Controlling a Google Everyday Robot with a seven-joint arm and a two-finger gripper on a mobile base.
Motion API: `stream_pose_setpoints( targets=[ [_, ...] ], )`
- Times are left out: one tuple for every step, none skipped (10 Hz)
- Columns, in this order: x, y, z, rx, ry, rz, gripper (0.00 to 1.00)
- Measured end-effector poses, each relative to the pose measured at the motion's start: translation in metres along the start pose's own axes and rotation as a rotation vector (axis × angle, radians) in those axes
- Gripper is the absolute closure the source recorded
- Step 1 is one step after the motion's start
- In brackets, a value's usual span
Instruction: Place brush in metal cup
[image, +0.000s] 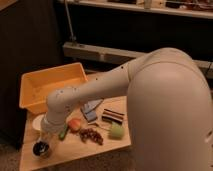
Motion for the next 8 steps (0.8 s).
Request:
stream_pose_setpoints(
  targets=[
    [-0.0001,-0.0002,0.0003,-0.008,-0.005,0.005,1.0],
    [0.0,-0.0005,0.0012,-0.016,-0.008,0.01,1.0],
    [0.0001,-0.0003,0.0018,-0.027,-0.013,0.015,1.0],
    [-0.0004,-0.0002,0.0019,-0.037,-0.016,0.021,1.0],
    [-0.0011,-0.0004,0.0022,-0.047,-0.016,0.029,1.0],
    [-0.0018,-0.0007,0.0031,-0.053,-0.015,0.032,1.0],
    [-0.0026,-0.0006,0.0039,-0.056,-0.011,0.033,0.98],
    [-0.0031,-0.0005,0.0056,-0.051,-0.001,0.034,0.9]
  ],
)
